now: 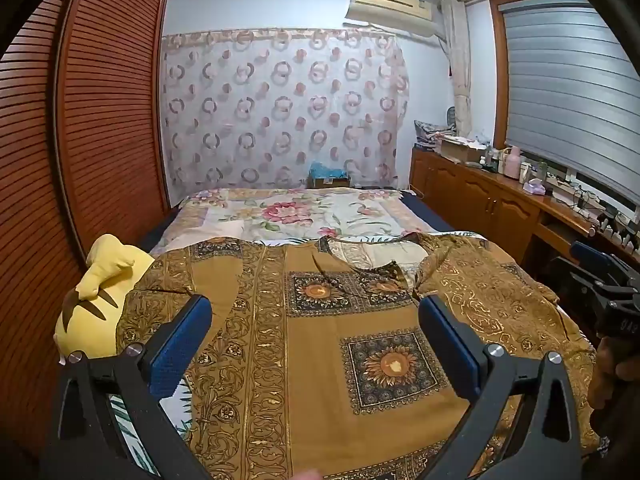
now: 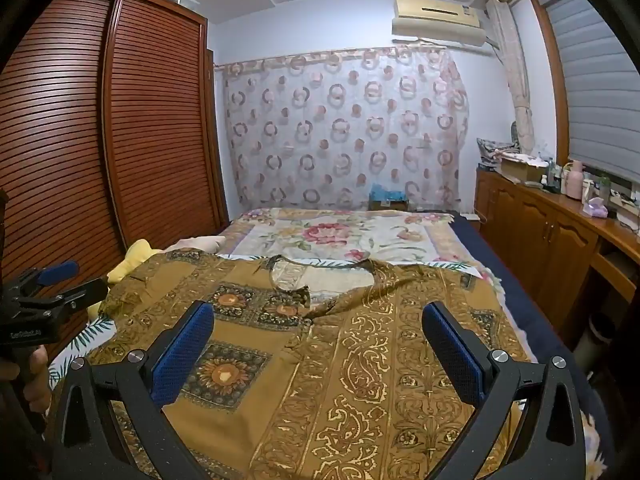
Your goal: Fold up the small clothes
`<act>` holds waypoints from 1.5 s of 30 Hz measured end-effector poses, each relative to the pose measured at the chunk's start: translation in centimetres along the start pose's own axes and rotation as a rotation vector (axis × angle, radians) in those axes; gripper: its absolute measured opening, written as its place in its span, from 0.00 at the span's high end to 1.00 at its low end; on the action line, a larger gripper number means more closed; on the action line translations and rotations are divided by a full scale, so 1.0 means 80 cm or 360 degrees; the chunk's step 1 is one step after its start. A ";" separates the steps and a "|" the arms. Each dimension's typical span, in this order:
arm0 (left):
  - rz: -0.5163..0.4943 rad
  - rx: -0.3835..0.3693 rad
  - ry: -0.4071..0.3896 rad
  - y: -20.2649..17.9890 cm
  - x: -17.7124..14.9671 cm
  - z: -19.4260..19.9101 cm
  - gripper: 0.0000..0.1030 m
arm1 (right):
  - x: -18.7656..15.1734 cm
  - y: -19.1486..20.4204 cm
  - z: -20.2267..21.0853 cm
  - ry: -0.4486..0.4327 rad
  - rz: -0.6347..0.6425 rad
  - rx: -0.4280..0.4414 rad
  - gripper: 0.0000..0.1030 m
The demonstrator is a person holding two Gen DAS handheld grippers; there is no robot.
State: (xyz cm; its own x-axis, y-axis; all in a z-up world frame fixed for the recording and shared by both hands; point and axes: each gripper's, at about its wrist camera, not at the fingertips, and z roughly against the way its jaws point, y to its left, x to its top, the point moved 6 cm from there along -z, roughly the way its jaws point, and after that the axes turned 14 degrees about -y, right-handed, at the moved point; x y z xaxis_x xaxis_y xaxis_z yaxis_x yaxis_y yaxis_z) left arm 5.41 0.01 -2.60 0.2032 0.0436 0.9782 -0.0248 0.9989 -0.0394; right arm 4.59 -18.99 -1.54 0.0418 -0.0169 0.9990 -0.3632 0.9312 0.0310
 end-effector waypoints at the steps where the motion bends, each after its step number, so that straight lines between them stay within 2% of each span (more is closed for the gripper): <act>1: 0.0001 -0.0002 -0.0007 0.000 0.000 0.000 0.00 | 0.000 0.000 0.000 0.0001 0.0010 -0.0005 0.00; 45: -0.0002 0.0006 -0.0038 0.002 0.013 0.004 0.00 | 0.001 0.000 0.000 -0.0014 -0.0001 -0.0004 0.00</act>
State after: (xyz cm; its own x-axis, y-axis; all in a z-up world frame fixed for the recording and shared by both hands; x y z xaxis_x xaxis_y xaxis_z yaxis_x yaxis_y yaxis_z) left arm 5.30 0.23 -1.56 0.1800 0.0416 0.9828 -0.0284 0.9989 -0.0371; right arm 4.62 -19.02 -1.43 0.0340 -0.0208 0.9992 -0.3606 0.9322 0.0317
